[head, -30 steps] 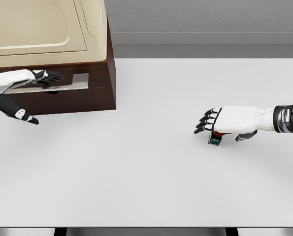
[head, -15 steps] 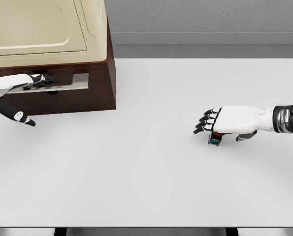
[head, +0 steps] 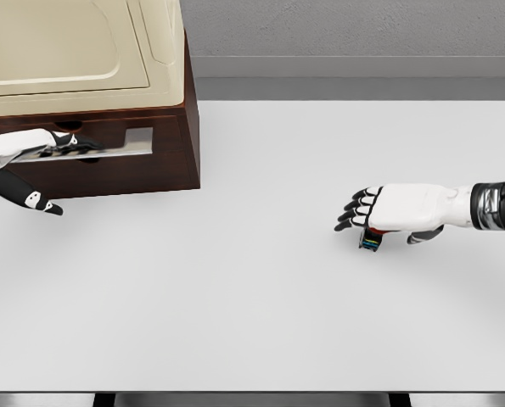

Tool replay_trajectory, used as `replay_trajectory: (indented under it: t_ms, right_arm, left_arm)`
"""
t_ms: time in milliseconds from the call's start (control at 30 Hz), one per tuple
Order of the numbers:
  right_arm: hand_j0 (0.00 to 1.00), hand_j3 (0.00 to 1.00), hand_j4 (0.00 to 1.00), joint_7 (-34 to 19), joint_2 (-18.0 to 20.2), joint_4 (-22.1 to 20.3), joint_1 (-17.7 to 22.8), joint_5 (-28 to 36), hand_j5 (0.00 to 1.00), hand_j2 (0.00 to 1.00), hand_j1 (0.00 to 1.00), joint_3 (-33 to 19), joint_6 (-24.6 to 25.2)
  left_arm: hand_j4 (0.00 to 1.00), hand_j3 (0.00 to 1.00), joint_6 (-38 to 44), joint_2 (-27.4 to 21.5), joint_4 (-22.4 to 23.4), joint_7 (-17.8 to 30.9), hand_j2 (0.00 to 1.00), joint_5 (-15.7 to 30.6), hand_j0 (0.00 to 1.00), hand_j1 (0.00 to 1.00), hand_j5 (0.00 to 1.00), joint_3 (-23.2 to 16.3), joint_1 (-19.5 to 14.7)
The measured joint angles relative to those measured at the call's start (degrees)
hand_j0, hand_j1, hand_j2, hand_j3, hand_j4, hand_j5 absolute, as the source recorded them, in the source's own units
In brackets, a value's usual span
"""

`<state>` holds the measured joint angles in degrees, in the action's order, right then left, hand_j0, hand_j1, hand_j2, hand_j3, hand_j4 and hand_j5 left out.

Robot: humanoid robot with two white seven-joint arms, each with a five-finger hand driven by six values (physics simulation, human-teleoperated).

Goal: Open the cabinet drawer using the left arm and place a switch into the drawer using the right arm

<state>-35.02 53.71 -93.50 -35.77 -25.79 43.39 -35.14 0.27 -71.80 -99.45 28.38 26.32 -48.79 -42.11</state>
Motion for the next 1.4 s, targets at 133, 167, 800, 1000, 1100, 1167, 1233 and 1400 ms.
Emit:
replay_trajectory:
  t_ms: [133, 167, 800, 1000, 1100, 1167, 1233, 1400]
  right_arm:
    - [1.0, 1.0, 1.0, 0.0, -0.07, 0.02, 0.0, -0.03, 1.0, 1.0, 1.0, 0.03, 0.0]
    - [1.0, 1.0, 1.0, 0.0, -0.11, 0.04, 0.0, -0.04, 1.0, 1.0, 1.0, 0.0, 0.0]
    - [1.0, 1.0, 1.0, 0.0, 0.08, 0.08, 0.0, -0.16, 1.0, 1.0, 1.0, -0.34, 0.01]
    - [1.0, 1.0, 1.0, 0.0, 0.12, 0.11, 0.0, -0.19, 1.0, 1.0, 1.0, -0.45, 0.01]
    - [1.0, 1.0, 1.0, 0.0, 0.11, 0.1, 0.0, -0.24, 1.0, 1.0, 1.0, -0.47, 0.01]
    - [1.0, 1.0, 1.0, 0.0, 0.11, 0.1, 0.0, -0.26, 1.0, 1.0, 1.0, -0.47, 0.01]
    - [1.0, 1.0, 1.0, 0.0, 0.13, 0.09, 0.0, -0.28, 1.0, 1.0, 1.0, -0.47, 0.01]
    - [0.98, 0.98, 0.98, 0.0, 0.16, 0.08, 0.0, -0.3, 0.98, 0.98, 0.98, -0.49, 0.01]
  left_arm:
    - [0.92, 0.92, -0.24, -0.25, -0.06, 0.68, 0.92, 0.21, 0.92, 0.92, 0.92, 0.08, 0.0]
    - [0.92, 0.92, -0.38, -0.3, -0.04, 0.8, 0.92, 0.25, 0.92, 0.92, 0.92, 0.06, 0.0]
    - [0.93, 0.93, -3.68, -2.62, 0.2, 6.05, 0.93, 4.16, 0.93, 0.93, 0.93, 0.02, 0.17]
    - [0.93, 0.93, -4.64, -3.39, 0.21, 7.82, 0.93, 5.5, 0.93, 0.93, 0.93, -0.13, 0.16]
    - [0.93, 0.93, -5.33, -3.82, 0.2, 8.76, 0.93, 6.03, 0.93, 0.93, 0.93, -0.2, 0.16]
    - [0.93, 0.93, -5.57, -3.93, 0.22, 8.75, 0.93, 6.33, 0.93, 0.93, 0.93, -0.28, 0.18]
    - [0.93, 0.93, -5.92, -3.87, 0.23, 7.52, 0.93, 6.17, 0.93, 0.93, 0.93, -0.72, 0.18]
    - [0.93, 0.93, -6.21, -3.86, -0.01, 6.38, 0.93, 7.08, 0.93, 0.93, 0.93, -0.95, 0.18]
